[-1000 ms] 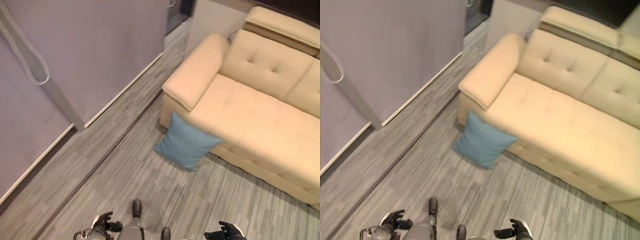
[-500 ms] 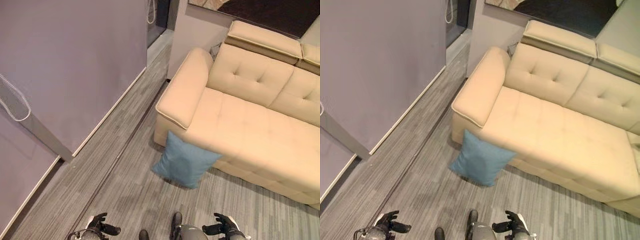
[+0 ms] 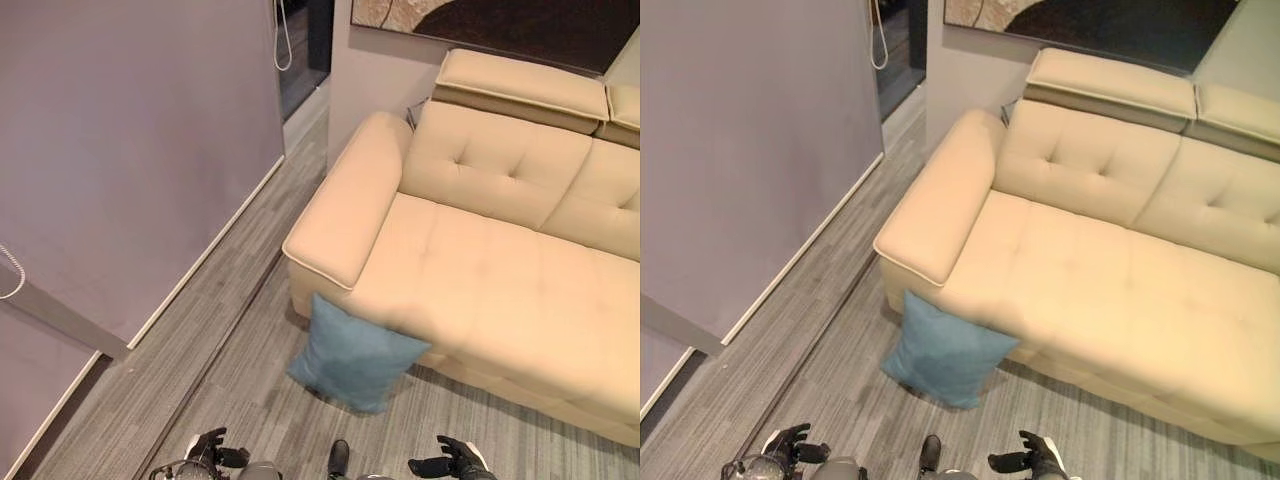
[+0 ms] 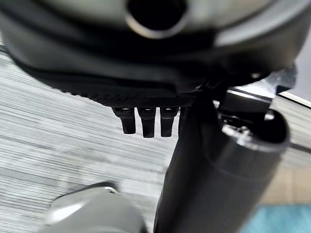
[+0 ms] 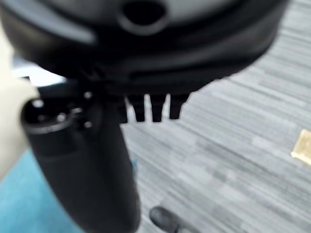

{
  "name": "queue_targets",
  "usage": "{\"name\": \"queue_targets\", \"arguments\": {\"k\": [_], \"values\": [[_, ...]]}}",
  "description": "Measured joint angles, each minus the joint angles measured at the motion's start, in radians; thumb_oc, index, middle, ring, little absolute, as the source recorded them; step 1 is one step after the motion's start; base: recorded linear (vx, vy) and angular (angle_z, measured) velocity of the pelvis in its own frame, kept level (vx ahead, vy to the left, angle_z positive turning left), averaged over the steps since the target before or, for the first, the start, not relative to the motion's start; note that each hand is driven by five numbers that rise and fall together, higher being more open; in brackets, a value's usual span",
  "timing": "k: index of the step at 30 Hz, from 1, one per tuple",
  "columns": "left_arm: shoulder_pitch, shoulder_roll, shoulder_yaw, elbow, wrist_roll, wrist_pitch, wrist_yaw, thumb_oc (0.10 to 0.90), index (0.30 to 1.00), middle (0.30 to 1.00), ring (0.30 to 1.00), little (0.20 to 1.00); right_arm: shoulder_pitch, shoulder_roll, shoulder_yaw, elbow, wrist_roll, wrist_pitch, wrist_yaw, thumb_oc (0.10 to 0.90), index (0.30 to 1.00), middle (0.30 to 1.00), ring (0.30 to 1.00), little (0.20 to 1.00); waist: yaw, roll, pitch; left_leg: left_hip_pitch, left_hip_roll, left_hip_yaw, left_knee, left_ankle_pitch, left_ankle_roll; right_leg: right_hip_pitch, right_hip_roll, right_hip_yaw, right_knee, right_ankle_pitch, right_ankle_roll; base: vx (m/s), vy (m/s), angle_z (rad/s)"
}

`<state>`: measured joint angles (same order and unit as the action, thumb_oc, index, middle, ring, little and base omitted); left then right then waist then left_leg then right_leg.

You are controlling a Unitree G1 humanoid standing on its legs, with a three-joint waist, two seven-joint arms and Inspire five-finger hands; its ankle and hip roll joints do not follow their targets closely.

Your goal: Pick up all the scattered cushions and arrange them neatly on the sofa.

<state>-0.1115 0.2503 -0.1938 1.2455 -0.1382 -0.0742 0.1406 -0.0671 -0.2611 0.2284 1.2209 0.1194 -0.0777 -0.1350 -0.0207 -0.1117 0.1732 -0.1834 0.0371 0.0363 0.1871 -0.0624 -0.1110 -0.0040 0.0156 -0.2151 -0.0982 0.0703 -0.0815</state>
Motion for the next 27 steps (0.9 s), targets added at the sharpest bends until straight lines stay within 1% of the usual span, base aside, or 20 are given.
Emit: {"name": "queue_targets", "arguments": {"k": [2, 3, 4, 6, 8, 9, 10, 12, 13, 14, 15, 17, 19, 20, 21, 22, 23, 24, 26, 27], "values": [[-0.006, -0.002, -0.002, 0.003, -0.003, -0.002, 0.0, 0.8, 0.9, 0.9, 0.9, 0.9, -0.012, -0.006, 0.001, 0.01, 0.0, -0.001, -0.002, 0.8, 0.9, 0.9, 0.9, 0.9, 0.002, 0.012, 0.015, -0.005, -0.008, -0.058, -0.071, 0.056, -0.006, 0.026, 0.022, 0.023, -0.001, -0.017, 0.013, 0.14, 0.074, -0.42], [-0.007, -0.005, -0.002, 0.002, -0.012, -0.008, 0.0, 0.8, 0.9, 0.9, 0.9, 0.9, -0.016, -0.007, 0.0, 0.022, 0.0, 0.0, -0.002, 0.8, 0.9, 0.9, 0.9, 0.9, 0.011, 0.016, 0.016, -0.005, -0.011, -0.13, -0.127, 0.082, -0.012, 0.029, 0.035, 0.051, -0.001, -0.024, 0.009, 0.15, 0.097, -0.6], [-0.009, -0.007, -0.001, 0.001, -0.021, -0.011, 0.0, 0.8, 0.9, 0.9, 0.9, 0.9, -0.023, -0.007, 0.0, 0.027, 0.0, 0.0, -0.002, 0.8, 0.9, 0.9, 0.9, 0.9, 0.018, 0.022, 0.021, -0.016, -0.019, -0.165, -0.139, 0.096, -0.019, 0.034, 0.038, 0.06, -0.001, -0.032, 0.0, 0.17, 0.13, -0.7], [-0.02, -0.017, -0.001, 0.001, -0.028, -0.011, -0.001, 0.8, 0.9, 0.9, 0.9, 0.9, -0.021, -0.014, 0.0, 0.028, 0.0, 0.0, -0.002, 0.8, 0.9, 0.9, 0.9, 0.9, 0.015, 0.041, 0.037, -0.005, -0.018, -0.182, -0.146, 0.118, -0.009, 0.064, 0.05, 0.093, 0.006, -0.033, 0.006, 0.15, 0.169, -0.59], [-0.014, -0.019, -0.002, 0.007, -0.027, -0.009, -0.001, 0.8, 0.9, 0.9, 0.9, 0.9, -0.009, -0.015, 0.0, 0.027, 0.0, -0.001, -0.002, 0.8, 0.9, 0.9, 0.9, 0.9, 0.002, 0.051, 0.032, 0.019, -0.015, -0.166, -0.144, 0.13, 0.01, 0.089, 0.049, 0.11, 0.007, -0.047, 0.018, 0.08, 0.147, -0.43], [-0.012, -0.02, -0.002, 0.008, -0.026, -0.009, -0.001, 0.8, 0.9, 0.9, 0.9, 0.9, -0.002, -0.018, 0.0, 0.027, 0.0, -0.001, -0.002, 0.8, 0.9, 0.9, 0.9, 0.9, 0.001, 0.06, 0.031, 0.037, -0.014, -0.148, -0.159, 0.173, 0.041, 0.099, 0.047, 0.127, 0.007, -0.059, 0.029, 0.07, 0.181, -0.39], [-0.018, -0.018, -0.002, 0.007, -0.026, -0.009, 0.0, 0.8, 0.9, 0.9, 0.9, 0.9, 0.004, -0.017, 0.0, 0.027, 0.0, -0.001, -0.002, 0.8, 0.9, 0.9, 0.9, 0.9, 0.001, 0.058, 0.032, 0.04, -0.027, -0.136, -0.166, 0.198, 0.072, 0.095, 0.033, 0.137, 0.017, -0.072, 0.05, 0.07, 0.219, -0.31], [-0.025, -0.013, -0.002, 0.0, -0.026, -0.009, 0.0, 0.8, 0.9, 0.9, 0.9, 0.9, 0.009, -0.017, -0.002, 0.028, 0.0, 0.001, -0.001, 0.8, 0.9, 0.9, 0.9, 0.9, 0.007, 0.057, 0.031, 0.064, -0.048, -0.101, -0.201, 0.193, 0.102, 0.076, 0.0, 0.152, 0.042, -0.082, 0.076, -0.01, 0.173, -0.47], [-0.023, 0.007, -0.002, 0.002, -0.026, -0.008, 0.001, 0.8, 0.9, 0.9, 0.9, 0.9, -0.013, -0.008, -0.001, 0.017, 0.002, -0.001, 0.0, 0.8, 0.9, 0.9, 0.9, 0.9, 0.006, 0.059, 0.032, 0.077, -0.06, -0.06, -0.212, 0.185, 0.122, 0.046, -0.024, 0.165, 0.082, -0.1, 0.102, -0.07, 0.182, -0.83], [-0.025, 0.022, -0.002, -0.001, -0.028, -0.008, 0.002, 0.8, 0.9, 0.9, 0.9, 0.9, -0.029, -0.003, -0.002, 0.004, 0.008, -0.002, 0.0, 0.8, 0.9, 0.9, 0.9, 0.9, 0.01, 0.059, 0.034, 0.075, -0.063, -0.031, -0.214, 0.178, 0.132, 0.015, -0.032, 0.167, 0.112, -0.108, 0.113, -0.17, 0.192, -1.03], [-0.032, 0.052, -0.001, -0.007, -0.03, -0.009, 0.004, 0.8, 0.9, 0.9, 0.9, 0.9, -0.056, 0.0, -0.002, -0.042, 0.018, -0.008, 0.0, 0.8, 0.9, 0.9, 0.9, 0.9, 0.01, 0.06, 0.05, 0.072, -0.07, 0.009, -0.214, 0.172, 0.141, -0.027, -0.05, 0.162, 0.163, -0.127, 0.138, -0.14, 0.095, -0.85], [-0.036, 0.082, 0.001, -0.042, -0.051, -0.013, 0.018, 0.8, 0.9, 0.9, 0.9, 0.9, -0.103, 0.0, -0.002, -0.073, 0.026, -0.024, -0.003, 0.8, 0.9, 0.9, 0.9, 0.9, 0.011, 0.062, 0.078, 0.049, -0.071, 0.044, -0.197, 0.164, 0.15, -0.094, -0.067, 0.131, 0.228, -0.141, 0.157, -0.19, 0.061, -0.61], [-0.067, 0.097, 0.017, -0.054, -0.062, -0.026, 0.032, 0.8, 0.9, 0.9, 0.9, 0.9, -0.142, 0.0, -0.001, -0.096, 0.042, -0.031, -0.011, 0.8, 0.9, 0.9, 0.9, 0.9, 0.014, 0.06, 0.113, 0.016, -0.075, 0.062, -0.182, 0.165, 0.152, -0.136, -0.084, 0.1, 0.248, -0.15, 0.156, -0.37, 0.019, -0.3], [-0.073, 0.105, 0.019, -0.089, -0.082, -0.033, 0.042, 0.8, 0.9, 0.9, 0.9, 0.9, -0.165, -0.003, -0.001, -0.119, 0.051, -0.031, -0.023, 0.8, 0.9, 0.9, 0.9, 0.9, 0.027, 0.06, 0.135, -0.019, -0.069, 0.08, -0.16, 0.165, 0.154, -0.185, -0.103, 0.066, 0.279, -0.148, 0.157, -0.27, -0.009, -0.44], [-0.084, 0.109, 0.019, -0.146, -0.118, -0.052, 0.061, 0.8, 0.9, 0.9, 0.9, 0.9, -0.18, -0.014, -0.003, -0.175, 0.061, -0.039, -0.05, 0.8, 0.9, 0.9, 0.9, 0.9, 0.04, 0.057, 0.156, -0.104, -0.059, 0.095, -0.114, 0.161, 0.16, -0.274, -0.133, 0.004, 0.33, -0.155, 0.154, -0.16, -0.006, -0.35], [-0.115, 0.119, 0.024, -0.188, -0.144, -0.072, 0.076, 0.8, 0.9, 0.9, 0.9, 0.9, -0.212, -0.031, -0.008, -0.217, 0.062, -0.053, -0.072, 0.8, 0.9, 0.9, 0.9, 0.9, 0.046, 0.065, 0.194, -0.191, -0.056, 0.091, -0.07, 0.149, 0.155, -0.349, -0.158, -0.038, 0.37, -0.156, 0.154, -0.12, 0.002, -0.19], [-0.154, 0.118, 0.033, -0.194, -0.156, -0.077, 0.076, 0.8, 0.9, 0.9, 0.9, 0.9, -0.254, -0.033, -0.022, -0.221, 0.062, -0.057, -0.078, 0.8, 0.9, 0.9, 0.9, 0.9, 0.051, 0.065, 0.242, -0.21, -0.055, 0.09, -0.054, 0.154, 0.15, -0.365, -0.152, -0.036, 0.377, -0.121, 0.135, -0.25, -0.006, -0.01], [-0.174, 0.106, 0.037, -0.193, -0.176, -0.075, 0.083, 0.8, 0.9, 0.9, 0.9, 0.9, -0.276, -0.032, -0.028, -0.22, 0.066, -0.049, -0.09, 0.8, 0.9, 0.9, 0.9, 0.9, 0.055, 0.072, 0.269, -0.218, -0.049, 0.088, -0.056, 0.16, 0.145, -0.374, -0.141, -0.03, 0.376, -0.116, 0.13, -0.18, -0.007, -0.06], [-0.183, 0.083, 0.037, -0.227, -0.227, -0.095, 0.115, 0.8, 0.9, 0.9, 0.9, 0.9, -0.293, -0.038, -0.031, -0.287, 0.077, -0.046, -0.141, 0.8, 0.9, 0.9, 0.9, 0.9, 0.058, 0.076, 0.27, -0.302, -0.044, 0.089, -0.024, 0.158, 0.135, -0.472, -0.149, -0.017, 0.422, -0.128, 0.119, -0.11, -0.033, -0.06], [-0.197, 0.079, 0.038, -0.248, -0.247, -0.107, 0.13, 0.8, 0.9, 0.9, 0.9, 0.9, -0.31, -0.046, -0.043, -0.325, 0.084, -0.057, -0.162, 0.8, 0.9, 0.9, 0.9, 0.9, 0.056, 0.075, 0.283, -0.35, -0.043, 0.091, -0.009, 0.151, 0.139, -0.525, -0.154, -0.012, 0.456, -0.135, 0.108, -0.08, -0.029, -0.03]]}}
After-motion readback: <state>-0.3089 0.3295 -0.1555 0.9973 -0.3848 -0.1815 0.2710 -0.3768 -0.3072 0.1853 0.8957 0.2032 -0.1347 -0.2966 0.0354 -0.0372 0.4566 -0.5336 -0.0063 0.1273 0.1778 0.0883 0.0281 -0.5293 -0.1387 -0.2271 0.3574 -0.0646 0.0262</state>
